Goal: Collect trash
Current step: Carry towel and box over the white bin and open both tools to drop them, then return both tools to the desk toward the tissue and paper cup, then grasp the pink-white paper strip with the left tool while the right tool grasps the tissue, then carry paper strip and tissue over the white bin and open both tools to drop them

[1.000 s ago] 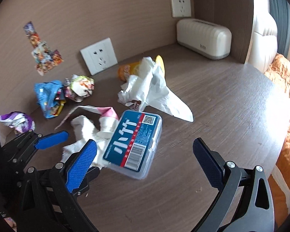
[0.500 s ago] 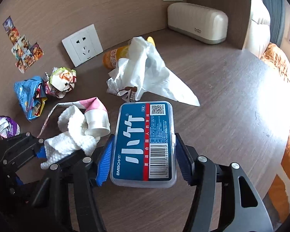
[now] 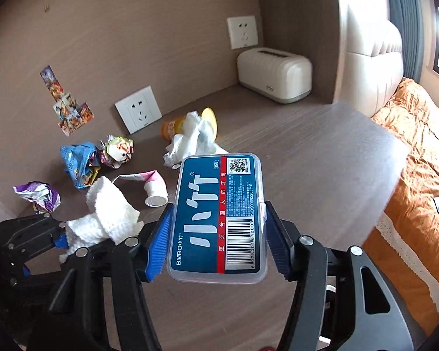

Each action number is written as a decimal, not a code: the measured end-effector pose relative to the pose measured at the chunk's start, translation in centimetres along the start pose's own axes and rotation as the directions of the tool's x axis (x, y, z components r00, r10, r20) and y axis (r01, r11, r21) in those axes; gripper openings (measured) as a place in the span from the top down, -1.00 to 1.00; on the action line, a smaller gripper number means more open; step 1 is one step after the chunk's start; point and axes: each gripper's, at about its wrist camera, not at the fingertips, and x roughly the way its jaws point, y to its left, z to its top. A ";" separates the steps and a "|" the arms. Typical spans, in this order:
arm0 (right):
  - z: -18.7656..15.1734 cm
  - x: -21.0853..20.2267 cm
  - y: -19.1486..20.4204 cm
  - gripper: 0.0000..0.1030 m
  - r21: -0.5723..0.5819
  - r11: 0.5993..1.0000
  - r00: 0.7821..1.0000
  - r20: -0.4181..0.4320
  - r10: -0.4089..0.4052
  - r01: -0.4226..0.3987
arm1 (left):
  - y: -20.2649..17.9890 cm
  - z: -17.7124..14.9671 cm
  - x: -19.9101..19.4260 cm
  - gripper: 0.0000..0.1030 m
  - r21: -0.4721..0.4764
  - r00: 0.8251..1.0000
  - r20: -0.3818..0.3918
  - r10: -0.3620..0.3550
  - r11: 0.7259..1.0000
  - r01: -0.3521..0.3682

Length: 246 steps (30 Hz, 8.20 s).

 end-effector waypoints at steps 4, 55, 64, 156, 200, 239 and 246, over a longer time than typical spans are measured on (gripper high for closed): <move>-0.9 -3.2 -3.3 -0.17 0.028 0.999 0.999 0.024 -0.024 0.023 | -4.3 0.6 -0.1 0.59 0.029 0.999 0.007 -0.040 0.999 0.040; -29.6 5.6 -35.9 -0.91 0.446 0.872 0.959 -0.269 -0.085 0.203 | -33.2 -15.7 33.6 -0.90 0.168 0.844 -0.386 -0.372 0.871 0.461; -27.2 3.9 -33.8 -0.91 0.377 0.907 0.966 -0.240 -0.097 0.185 | -31.7 -13.2 30.0 -0.90 0.145 0.861 -0.345 -0.374 0.885 0.442; 5.2 14.1 3.3 0.14 -0.084 0.995 0.999 -0.007 0.049 -0.049 | 10.0 0.5 9.7 0.70 0.049 0.993 -0.050 0.106 0.993 -0.103; -8.6 -15.3 -22.4 0.20 0.237 0.950 0.963 0.129 -0.236 0.202 | -25.6 0.7 8.7 0.83 0.295 0.957 -0.152 -0.246 0.913 0.281; -30.1 8.1 -38.0 -0.93 0.456 0.865 0.968 -0.221 -0.117 0.209 | -34.9 -20.3 36.1 -0.90 0.437 0.877 -0.389 -0.281 0.782 0.444; -31.5 9.0 -39.2 -0.93 0.480 0.848 0.960 -0.258 -0.107 0.224 | -34.8 -20.7 37.0 -0.90 0.431 0.887 -0.385 -0.254 0.800 0.416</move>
